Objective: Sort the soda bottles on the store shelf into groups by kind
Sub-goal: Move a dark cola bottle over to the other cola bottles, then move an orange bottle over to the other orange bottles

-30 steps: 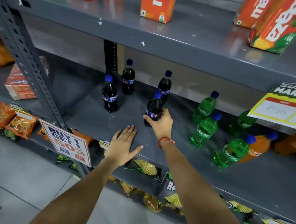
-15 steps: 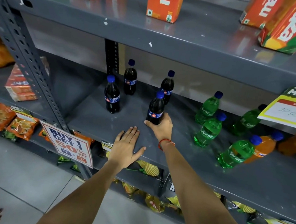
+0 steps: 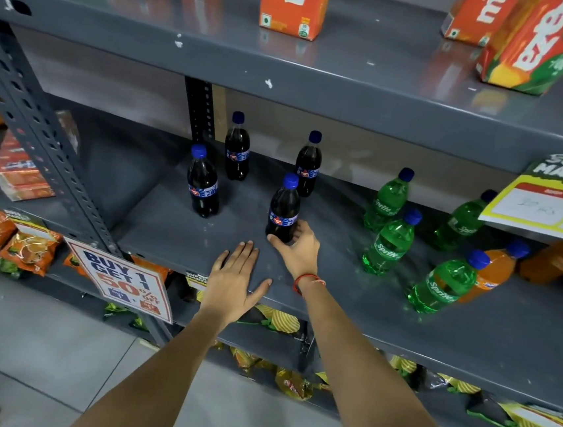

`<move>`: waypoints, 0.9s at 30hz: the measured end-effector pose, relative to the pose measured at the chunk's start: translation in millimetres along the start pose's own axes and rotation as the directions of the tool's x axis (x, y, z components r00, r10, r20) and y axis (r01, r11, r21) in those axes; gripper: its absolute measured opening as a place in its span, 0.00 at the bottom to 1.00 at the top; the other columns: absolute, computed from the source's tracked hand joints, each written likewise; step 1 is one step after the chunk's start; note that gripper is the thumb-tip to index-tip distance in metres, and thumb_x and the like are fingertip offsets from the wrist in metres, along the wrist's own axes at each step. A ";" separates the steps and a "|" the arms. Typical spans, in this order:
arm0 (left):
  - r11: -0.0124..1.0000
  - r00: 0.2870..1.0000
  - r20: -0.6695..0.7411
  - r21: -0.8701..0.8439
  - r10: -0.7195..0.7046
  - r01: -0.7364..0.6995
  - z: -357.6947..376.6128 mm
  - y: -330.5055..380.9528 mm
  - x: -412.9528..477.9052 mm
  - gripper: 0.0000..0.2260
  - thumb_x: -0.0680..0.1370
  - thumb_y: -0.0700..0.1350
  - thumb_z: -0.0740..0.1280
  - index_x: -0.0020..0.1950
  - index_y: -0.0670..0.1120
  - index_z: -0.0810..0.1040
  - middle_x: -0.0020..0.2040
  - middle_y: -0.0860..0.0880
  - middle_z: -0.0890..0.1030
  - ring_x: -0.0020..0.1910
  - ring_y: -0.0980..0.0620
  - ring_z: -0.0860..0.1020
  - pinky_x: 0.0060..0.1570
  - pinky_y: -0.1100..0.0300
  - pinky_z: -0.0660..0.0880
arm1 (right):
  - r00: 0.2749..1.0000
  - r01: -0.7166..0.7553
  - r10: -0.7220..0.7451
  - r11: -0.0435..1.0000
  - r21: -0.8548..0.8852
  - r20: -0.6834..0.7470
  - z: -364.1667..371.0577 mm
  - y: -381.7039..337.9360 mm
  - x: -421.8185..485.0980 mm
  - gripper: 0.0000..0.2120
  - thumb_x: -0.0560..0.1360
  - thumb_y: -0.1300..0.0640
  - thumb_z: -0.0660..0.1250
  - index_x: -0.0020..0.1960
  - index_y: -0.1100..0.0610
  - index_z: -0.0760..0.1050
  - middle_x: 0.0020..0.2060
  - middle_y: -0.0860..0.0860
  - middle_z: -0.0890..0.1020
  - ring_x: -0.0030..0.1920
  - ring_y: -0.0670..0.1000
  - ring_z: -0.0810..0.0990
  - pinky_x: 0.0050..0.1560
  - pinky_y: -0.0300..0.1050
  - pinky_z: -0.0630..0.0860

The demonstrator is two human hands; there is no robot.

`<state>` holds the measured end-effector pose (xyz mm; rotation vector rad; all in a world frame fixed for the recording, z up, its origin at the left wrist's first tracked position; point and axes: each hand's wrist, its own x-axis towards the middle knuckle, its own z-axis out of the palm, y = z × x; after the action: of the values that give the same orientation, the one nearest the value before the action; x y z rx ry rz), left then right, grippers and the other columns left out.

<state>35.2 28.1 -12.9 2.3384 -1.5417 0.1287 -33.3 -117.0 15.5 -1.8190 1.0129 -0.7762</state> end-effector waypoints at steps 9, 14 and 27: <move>0.990 0.997 -0.081 -0.141 -0.005 -0.007 1.5 28.6 13.2 0.27 0.76 0.58 0.55 0.64 0.39 0.74 0.65 0.40 0.75 0.66 0.44 0.70 0.63 0.46 0.64 | 0.999 0.032 -0.031 0.999 0.007 -0.041 -57.7 11.5 -36.1 0.22 0.68 0.56 0.75 0.59 0.59 0.74 0.54 0.57 0.80 0.50 0.47 0.77 0.54 0.44 0.77; 0.958 0.984 -0.047 -0.224 0.172 -0.178 10.5 108.0 26.3 0.24 0.76 0.54 0.56 0.61 0.38 0.76 0.61 0.40 0.78 0.60 0.43 0.75 0.57 0.47 0.71 | 0.959 0.040 -0.070 0.993 -0.113 -0.275 -135.2 51.2 -86.7 0.11 0.70 0.58 0.73 0.51 0.59 0.78 0.46 0.56 0.82 0.45 0.52 0.80 0.49 0.33 0.73; 0.979 0.963 0.178 -0.059 0.204 -0.197 59.9 261.0 29.9 0.38 0.75 0.65 0.48 0.72 0.36 0.59 0.73 0.38 0.61 0.73 0.44 0.57 0.70 0.51 0.53 | 0.869 -0.143 0.100 0.988 -0.053 -0.484 -299.4 105.1 -65.5 0.16 0.66 0.62 0.75 0.52 0.61 0.75 0.47 0.61 0.81 0.49 0.61 0.80 0.52 0.55 0.76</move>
<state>-195.6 -110.5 -2.1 2.2104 -1.8505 -0.0722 -344.0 -206.5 36.6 -1.6453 1.4863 -1.1550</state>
